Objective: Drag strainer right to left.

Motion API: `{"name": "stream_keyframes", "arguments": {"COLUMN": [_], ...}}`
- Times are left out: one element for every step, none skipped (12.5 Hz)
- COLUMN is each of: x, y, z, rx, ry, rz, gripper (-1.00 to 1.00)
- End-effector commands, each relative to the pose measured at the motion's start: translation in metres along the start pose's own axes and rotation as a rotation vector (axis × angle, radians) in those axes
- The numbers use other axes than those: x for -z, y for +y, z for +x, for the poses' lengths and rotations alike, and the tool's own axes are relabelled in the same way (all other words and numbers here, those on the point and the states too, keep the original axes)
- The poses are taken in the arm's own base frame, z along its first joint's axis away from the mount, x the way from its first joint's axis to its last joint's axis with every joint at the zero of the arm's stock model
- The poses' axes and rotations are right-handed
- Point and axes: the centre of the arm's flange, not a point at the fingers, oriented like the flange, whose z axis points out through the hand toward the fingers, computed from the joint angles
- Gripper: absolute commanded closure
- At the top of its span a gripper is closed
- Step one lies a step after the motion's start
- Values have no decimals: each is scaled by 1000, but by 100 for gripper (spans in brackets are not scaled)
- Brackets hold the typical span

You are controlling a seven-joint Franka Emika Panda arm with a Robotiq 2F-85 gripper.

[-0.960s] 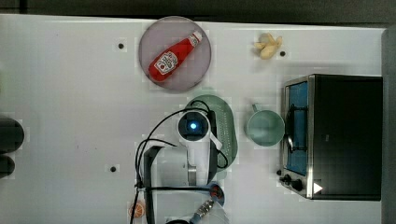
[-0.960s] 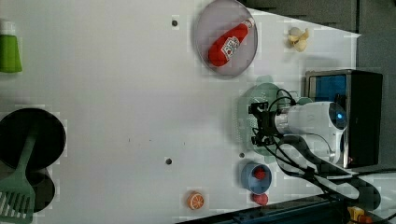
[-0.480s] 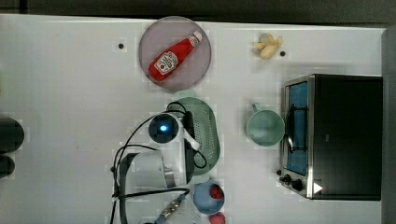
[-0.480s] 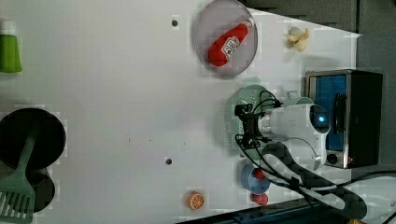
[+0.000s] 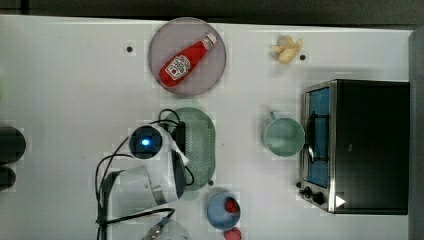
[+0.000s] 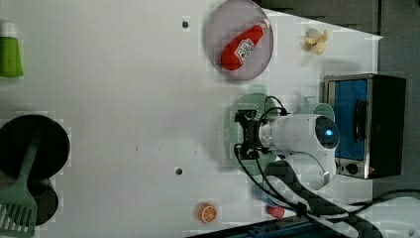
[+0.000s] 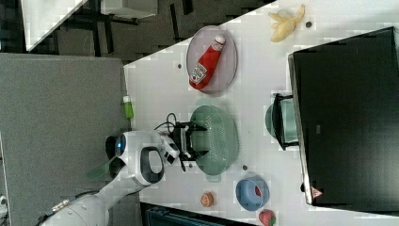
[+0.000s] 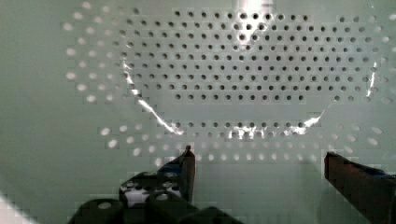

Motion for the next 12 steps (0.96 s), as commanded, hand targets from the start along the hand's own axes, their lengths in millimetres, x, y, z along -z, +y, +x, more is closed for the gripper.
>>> {"name": "stream_keyframes", "arguments": {"x": [5,3,1,-1,-2,-3,-3,-4,-4,-6,-5,-6], "y": [3,3,1,0,-2,-3,-5,-6,-7,-7,-8,-9], "z": [-51,-62,-72,-83,-94,-104,-114,-125,-134,-144,-154,-164], "rx": [-27,-20,-23,-31,-34,-39,-40,-37,-37,-42,-36,-41], "ry": [-4,-6,-11,-21,-32,-46,-57,-67,-75,-81,-86,-90], "rz": [7,8,9,9,9,8,9,10,11,12,17,18], "gripper": [-100,-100,-100,-100,-100,-100,-100,-100,-100,-100,-100,-100]}}
